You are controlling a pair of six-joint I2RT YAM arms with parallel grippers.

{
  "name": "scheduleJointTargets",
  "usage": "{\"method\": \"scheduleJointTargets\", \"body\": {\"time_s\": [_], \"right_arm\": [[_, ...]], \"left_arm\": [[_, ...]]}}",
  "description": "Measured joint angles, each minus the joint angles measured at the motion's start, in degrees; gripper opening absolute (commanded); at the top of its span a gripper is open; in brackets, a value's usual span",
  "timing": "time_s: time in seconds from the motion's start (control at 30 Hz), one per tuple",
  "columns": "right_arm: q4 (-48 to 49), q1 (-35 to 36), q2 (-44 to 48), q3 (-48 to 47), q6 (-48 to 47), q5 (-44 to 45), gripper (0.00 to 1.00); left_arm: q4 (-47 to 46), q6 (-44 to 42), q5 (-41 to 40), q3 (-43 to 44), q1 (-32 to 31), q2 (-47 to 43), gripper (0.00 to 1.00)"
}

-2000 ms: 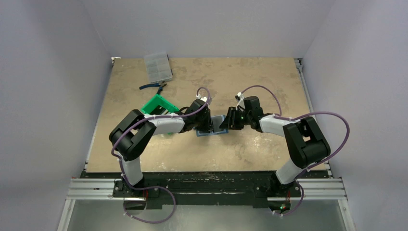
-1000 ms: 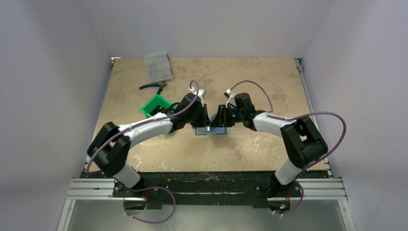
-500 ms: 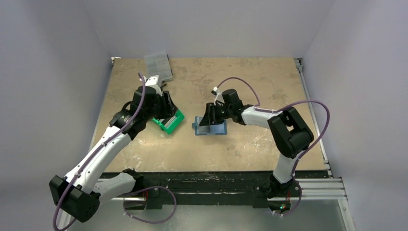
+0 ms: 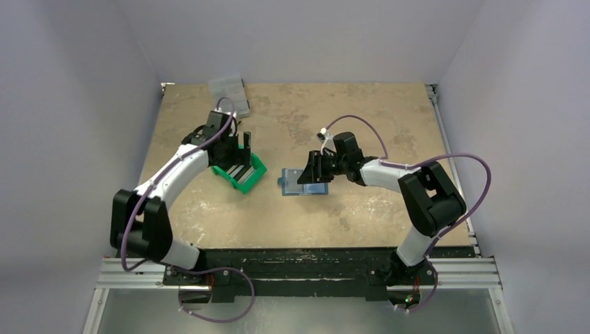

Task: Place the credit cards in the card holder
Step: Pick up the credit card from the storage box.

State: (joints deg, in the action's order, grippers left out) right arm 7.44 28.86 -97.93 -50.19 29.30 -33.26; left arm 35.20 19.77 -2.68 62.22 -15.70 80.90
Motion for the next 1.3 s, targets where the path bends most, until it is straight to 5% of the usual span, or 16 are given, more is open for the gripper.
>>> {"method": "scheduleJointTargets", "body": {"time_s": [0.7,0.93,1.3], "right_arm": [[5.44,0.0,0.61,1.95,1.38,-3.8,0.51],[5.84,0.0,0.61,1.97,1.55,-3.8,0.5],[6.08,0.0,0.61,1.97,1.6,-3.8,0.49]], "left_arm": [[0.92,-15.98,-2.25,12.39,0.76,26.75,0.94],[0.46,-16.52,1.68,12.61,2.16,27.41,0.54],[-4.04,-16.37,2.84,6.43,2.25,18.45,0.08]]}}
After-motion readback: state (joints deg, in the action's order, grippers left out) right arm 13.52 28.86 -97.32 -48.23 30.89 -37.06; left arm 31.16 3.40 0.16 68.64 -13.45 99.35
